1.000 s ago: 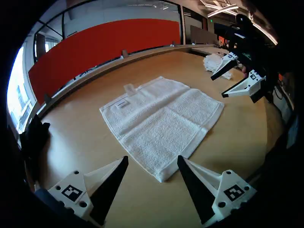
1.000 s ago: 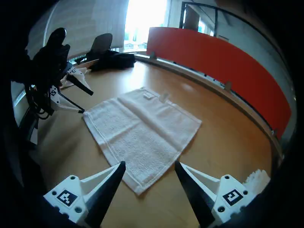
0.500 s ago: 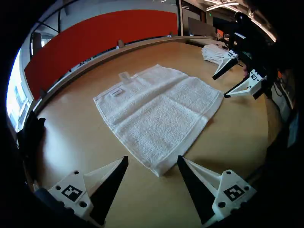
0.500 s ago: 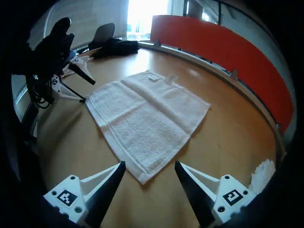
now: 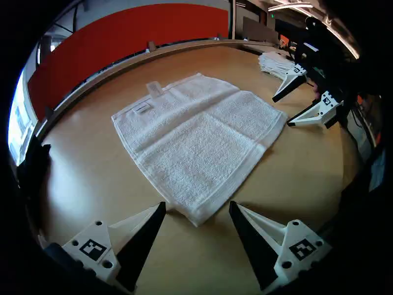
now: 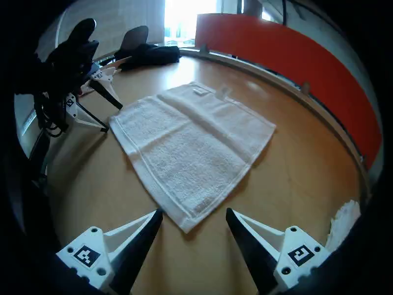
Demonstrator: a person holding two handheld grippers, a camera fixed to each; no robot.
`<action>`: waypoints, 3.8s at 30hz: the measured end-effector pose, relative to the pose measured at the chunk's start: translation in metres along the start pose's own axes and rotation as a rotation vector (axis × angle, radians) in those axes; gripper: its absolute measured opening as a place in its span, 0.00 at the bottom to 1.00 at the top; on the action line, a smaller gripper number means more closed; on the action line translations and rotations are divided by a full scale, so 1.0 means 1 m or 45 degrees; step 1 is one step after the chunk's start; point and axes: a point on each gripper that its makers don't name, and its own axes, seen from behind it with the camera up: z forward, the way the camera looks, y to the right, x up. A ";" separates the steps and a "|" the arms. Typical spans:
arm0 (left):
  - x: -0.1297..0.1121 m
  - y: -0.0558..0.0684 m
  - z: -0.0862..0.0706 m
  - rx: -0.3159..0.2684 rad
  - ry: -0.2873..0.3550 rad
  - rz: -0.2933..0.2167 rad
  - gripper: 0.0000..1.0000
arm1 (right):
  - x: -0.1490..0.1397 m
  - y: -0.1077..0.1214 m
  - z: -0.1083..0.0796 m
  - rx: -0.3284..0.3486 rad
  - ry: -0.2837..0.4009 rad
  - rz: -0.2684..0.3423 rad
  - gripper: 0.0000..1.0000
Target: Fold towel
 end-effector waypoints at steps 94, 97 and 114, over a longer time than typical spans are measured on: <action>0.038 0.003 -0.041 0.051 0.028 -0.226 0.16 | 0.049 -0.002 -0.036 0.028 0.103 0.046 0.16; 0.043 0.003 -0.048 0.055 0.040 -0.225 0.16 | 0.056 -0.001 -0.042 0.024 0.119 0.043 0.16; 0.068 0.005 -0.082 0.070 0.079 -0.260 0.16 | 0.083 -0.002 -0.076 0.022 0.167 0.044 0.16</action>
